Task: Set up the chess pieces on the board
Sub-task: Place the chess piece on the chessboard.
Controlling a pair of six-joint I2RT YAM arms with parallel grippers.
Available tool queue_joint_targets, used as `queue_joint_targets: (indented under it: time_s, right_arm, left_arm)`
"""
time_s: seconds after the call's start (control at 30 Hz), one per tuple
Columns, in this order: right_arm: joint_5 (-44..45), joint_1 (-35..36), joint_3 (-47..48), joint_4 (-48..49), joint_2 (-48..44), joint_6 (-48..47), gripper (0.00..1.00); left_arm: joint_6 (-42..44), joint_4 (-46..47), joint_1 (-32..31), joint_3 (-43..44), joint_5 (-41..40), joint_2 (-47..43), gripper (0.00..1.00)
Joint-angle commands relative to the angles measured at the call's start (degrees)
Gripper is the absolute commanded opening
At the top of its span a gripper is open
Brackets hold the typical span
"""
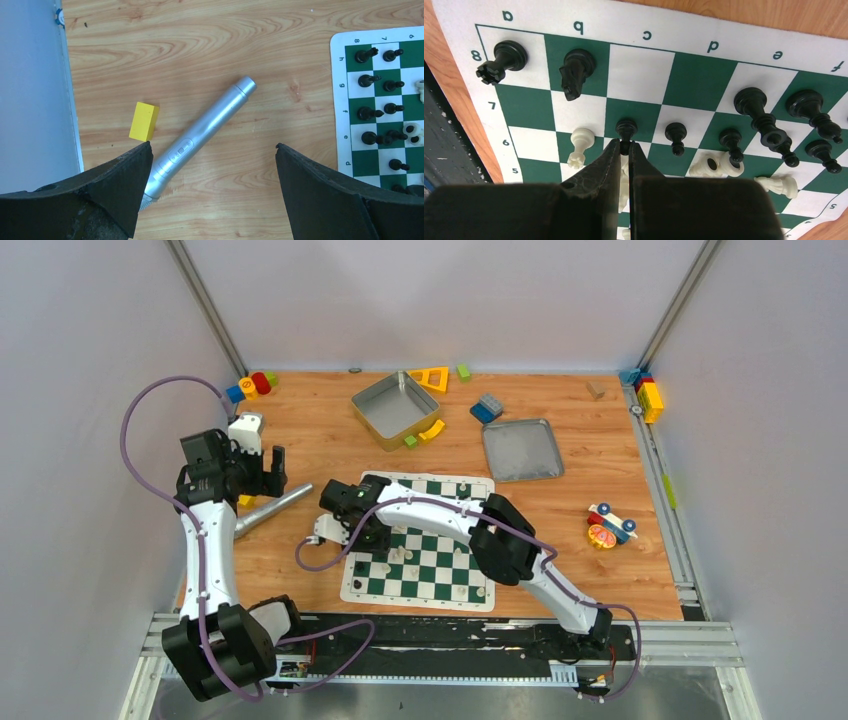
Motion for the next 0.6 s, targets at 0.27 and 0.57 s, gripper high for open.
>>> queue_joint_targets:
  time_s: [0.27,0.57]
  right_arm:
    - [1.34,1.13,3.24,-0.8,1.83,-0.84,0.02]
    - [1.8,1.24,4.03,-0.68,2.04,-0.07,0.23]
  left_arm:
    - [-0.75,1.13,0.62,0.71,0.6,-1.32,1.0]
    - [-0.66,1.12,0.63,0.67,0.57,-1.32,1.0]
